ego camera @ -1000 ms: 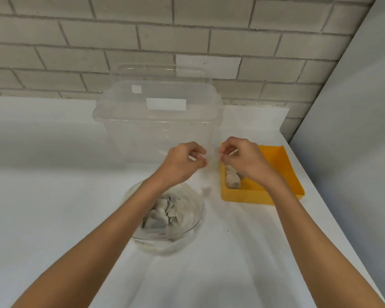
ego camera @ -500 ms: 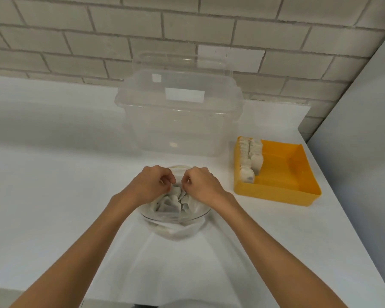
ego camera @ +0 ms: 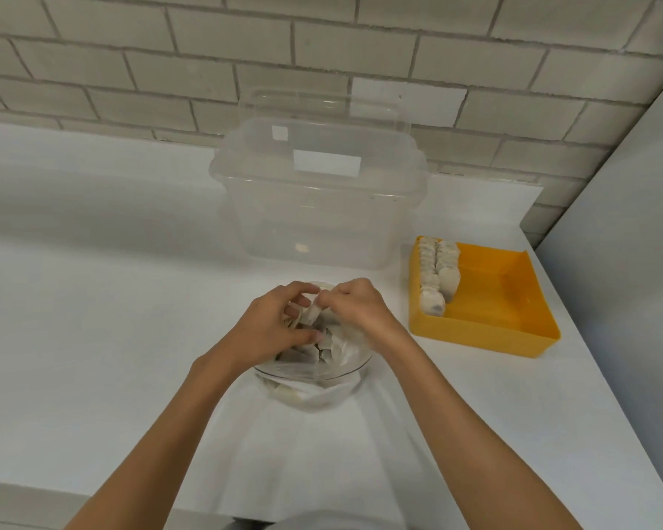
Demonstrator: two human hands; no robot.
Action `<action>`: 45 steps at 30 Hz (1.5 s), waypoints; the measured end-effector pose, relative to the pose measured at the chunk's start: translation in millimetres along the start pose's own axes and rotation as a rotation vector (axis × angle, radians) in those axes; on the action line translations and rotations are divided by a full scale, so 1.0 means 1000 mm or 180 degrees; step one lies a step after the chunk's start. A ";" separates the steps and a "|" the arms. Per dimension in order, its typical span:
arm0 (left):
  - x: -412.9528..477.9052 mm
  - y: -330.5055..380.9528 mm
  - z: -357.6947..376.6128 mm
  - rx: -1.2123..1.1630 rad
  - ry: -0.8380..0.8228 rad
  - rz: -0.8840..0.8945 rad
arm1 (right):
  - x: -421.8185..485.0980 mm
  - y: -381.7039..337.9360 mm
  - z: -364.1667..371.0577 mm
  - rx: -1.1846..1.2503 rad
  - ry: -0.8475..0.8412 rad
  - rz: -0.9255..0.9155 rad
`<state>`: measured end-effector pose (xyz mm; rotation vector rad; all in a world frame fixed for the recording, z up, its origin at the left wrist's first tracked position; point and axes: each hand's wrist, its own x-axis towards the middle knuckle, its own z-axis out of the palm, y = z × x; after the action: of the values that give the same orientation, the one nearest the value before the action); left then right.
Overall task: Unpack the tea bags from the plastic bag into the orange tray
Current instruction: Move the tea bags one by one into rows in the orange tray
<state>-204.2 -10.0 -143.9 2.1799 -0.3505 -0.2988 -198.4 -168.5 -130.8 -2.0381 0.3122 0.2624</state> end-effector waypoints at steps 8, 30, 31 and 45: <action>0.002 0.009 0.004 -0.0817 0.0923 -0.0017 | -0.007 -0.006 -0.015 0.0716 -0.0018 0.0052; 0.007 0.024 0.000 -0.1744 0.0678 -0.0169 | 0.001 0.000 -0.024 0.0304 0.0149 -0.1491; 0.008 0.024 -0.001 -0.1663 0.0720 -0.0087 | 0.001 0.000 -0.024 0.0283 0.0167 -0.1516; 0.015 0.002 -0.016 -0.1166 0.1239 -0.0061 | 0.008 0.007 -0.009 -0.1859 -0.0716 -0.1440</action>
<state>-184.9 -4.4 -134.5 1.8274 -0.0491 0.0532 -192.4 -180.3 -135.6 -2.5480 -0.4133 0.3203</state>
